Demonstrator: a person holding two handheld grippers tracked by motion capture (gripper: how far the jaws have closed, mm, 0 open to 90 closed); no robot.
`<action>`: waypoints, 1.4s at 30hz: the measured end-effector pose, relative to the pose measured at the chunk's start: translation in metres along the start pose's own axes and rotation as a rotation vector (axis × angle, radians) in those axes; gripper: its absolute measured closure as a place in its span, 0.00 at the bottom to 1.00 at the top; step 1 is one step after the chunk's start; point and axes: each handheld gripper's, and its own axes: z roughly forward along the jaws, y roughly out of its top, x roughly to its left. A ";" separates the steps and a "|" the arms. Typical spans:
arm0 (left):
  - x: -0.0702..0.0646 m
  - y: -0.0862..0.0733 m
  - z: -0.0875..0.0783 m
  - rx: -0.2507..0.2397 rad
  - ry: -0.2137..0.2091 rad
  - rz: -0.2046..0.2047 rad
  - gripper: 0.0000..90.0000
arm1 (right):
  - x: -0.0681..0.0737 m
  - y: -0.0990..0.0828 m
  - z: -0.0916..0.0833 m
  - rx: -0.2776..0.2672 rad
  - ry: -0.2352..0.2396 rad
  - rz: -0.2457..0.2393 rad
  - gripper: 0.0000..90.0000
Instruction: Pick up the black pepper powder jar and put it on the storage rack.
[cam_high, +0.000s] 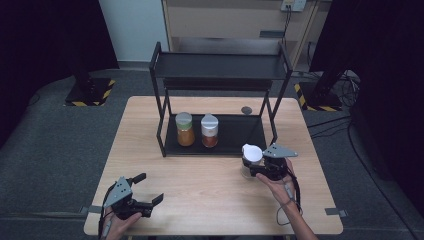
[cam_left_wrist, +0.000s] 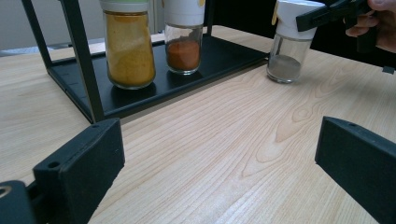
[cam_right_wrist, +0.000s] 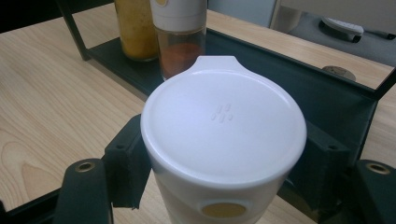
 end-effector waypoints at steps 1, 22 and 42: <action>0.000 0.000 0.000 0.001 0.000 0.000 0.00 | 0.000 0.000 0.000 -0.003 0.001 0.003 0.35; 0.000 0.000 0.000 0.001 -0.001 -0.001 0.00 | -0.001 0.036 0.003 0.014 0.007 0.003 0.35; 0.000 0.000 0.000 0.001 -0.002 -0.002 0.00 | -0.001 0.068 0.023 0.001 -0.036 0.040 0.35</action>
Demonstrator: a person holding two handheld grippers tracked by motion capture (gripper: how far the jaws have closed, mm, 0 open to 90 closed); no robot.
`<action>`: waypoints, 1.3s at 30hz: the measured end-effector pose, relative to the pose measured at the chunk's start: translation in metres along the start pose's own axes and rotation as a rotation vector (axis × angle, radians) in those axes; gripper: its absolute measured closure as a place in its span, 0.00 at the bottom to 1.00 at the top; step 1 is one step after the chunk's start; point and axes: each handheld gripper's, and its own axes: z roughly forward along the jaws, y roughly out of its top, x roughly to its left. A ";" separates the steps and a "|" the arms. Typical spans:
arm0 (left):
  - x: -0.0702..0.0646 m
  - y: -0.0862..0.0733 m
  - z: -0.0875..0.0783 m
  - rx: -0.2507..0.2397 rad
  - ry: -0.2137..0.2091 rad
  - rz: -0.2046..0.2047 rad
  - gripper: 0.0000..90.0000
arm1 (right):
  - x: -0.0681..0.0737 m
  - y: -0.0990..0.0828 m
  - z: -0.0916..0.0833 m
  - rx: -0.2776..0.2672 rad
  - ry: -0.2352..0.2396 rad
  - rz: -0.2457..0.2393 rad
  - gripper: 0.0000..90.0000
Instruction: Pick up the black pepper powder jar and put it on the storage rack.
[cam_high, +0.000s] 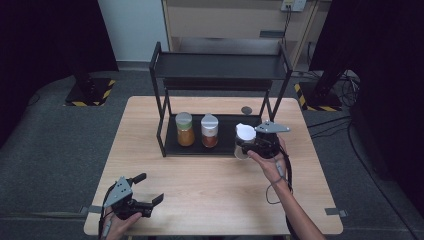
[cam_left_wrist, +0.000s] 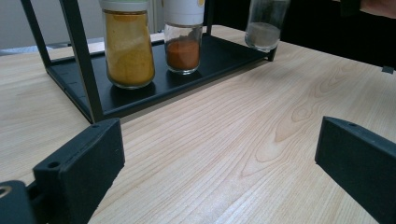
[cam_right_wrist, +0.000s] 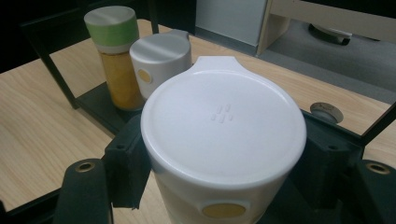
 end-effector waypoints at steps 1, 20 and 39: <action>0.000 0.000 0.000 0.000 0.000 0.000 0.00 | 0.000 0.001 0.002 0.000 -0.003 -0.003 0.35; 0.000 0.000 0.000 0.002 -0.001 0.003 0.00 | -0.005 0.012 0.032 0.002 -0.053 0.021 0.35; 0.000 0.000 0.000 0.000 -0.002 0.002 0.00 | -0.006 0.009 0.060 0.005 -0.080 0.031 0.35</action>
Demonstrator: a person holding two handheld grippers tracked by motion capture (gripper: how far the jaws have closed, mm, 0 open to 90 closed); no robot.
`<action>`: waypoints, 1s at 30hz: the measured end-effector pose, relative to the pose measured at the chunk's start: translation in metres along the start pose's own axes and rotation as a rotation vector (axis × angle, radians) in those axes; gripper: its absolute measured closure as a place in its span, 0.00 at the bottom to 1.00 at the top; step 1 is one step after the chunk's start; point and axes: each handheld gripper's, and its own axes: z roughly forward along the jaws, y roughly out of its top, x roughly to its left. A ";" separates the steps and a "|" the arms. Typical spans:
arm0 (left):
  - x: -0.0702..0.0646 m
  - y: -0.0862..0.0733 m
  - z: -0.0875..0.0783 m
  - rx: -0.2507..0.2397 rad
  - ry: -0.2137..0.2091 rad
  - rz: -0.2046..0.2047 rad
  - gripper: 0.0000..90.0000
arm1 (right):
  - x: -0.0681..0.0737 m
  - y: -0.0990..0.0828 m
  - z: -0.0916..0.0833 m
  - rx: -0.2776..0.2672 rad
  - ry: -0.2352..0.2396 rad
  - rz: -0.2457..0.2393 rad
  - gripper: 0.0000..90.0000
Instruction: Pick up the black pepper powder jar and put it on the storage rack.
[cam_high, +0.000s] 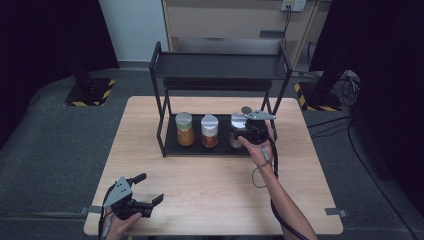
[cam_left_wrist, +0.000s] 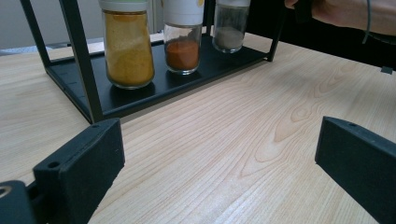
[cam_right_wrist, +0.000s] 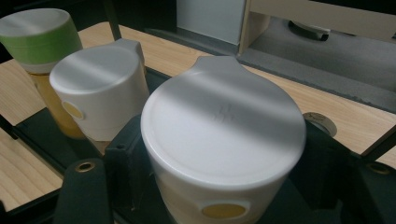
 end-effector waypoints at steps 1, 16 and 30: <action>0.000 0.000 0.000 0.001 0.000 0.000 0.00 | 0.000 0.000 0.001 0.002 -0.001 -0.005 0.35; 0.000 0.000 0.000 0.001 0.000 -0.004 0.00 | 0.001 -0.001 0.016 0.010 0.009 -0.006 0.35; 0.001 0.000 0.000 0.002 0.002 -0.006 0.00 | -0.001 -0.004 0.023 0.016 0.009 -0.007 0.35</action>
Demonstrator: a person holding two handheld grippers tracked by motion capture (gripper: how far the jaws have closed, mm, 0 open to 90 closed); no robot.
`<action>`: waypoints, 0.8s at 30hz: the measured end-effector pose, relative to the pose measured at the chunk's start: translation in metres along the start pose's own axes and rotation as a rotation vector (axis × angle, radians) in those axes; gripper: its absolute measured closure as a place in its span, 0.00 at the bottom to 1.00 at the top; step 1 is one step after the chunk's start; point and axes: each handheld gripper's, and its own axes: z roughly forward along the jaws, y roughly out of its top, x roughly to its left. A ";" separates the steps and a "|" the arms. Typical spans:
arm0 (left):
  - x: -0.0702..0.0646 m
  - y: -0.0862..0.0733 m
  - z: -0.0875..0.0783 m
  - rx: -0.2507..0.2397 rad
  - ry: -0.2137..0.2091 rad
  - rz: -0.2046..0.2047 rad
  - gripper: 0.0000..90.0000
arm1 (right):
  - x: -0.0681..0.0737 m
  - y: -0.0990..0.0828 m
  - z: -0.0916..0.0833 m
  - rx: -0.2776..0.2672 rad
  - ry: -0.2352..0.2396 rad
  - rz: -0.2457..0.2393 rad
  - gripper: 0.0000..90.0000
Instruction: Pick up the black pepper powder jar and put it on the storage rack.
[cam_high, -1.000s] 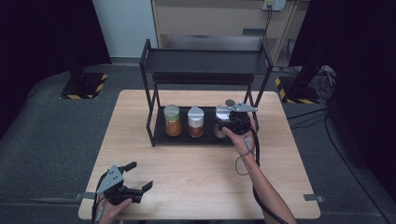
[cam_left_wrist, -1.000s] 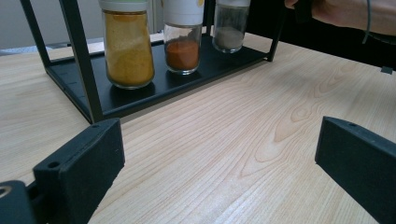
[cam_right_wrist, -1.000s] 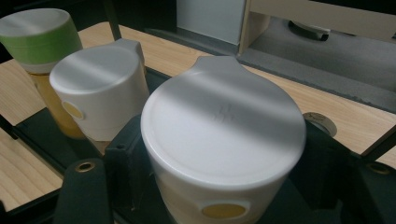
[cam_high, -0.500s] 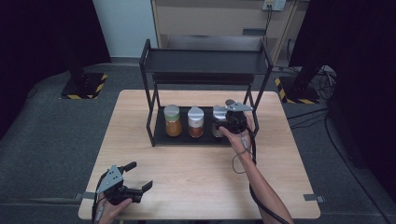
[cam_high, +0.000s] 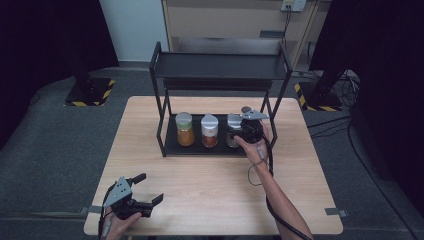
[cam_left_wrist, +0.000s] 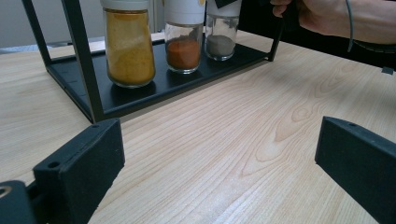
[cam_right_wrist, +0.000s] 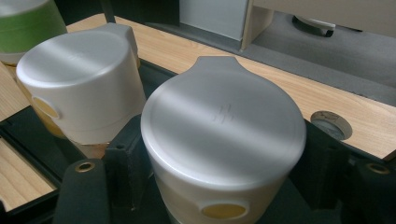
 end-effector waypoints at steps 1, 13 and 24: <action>0.000 0.000 0.000 0.000 0.000 0.000 0.00 | 0.000 0.000 0.000 0.002 0.001 0.001 0.35; 0.000 0.000 0.000 0.000 0.000 0.001 0.00 | 0.000 -0.003 0.002 -0.002 0.000 0.008 0.35; -0.001 0.000 0.001 0.003 0.001 0.000 0.00 | -0.005 -0.008 0.001 -0.013 0.013 0.028 0.34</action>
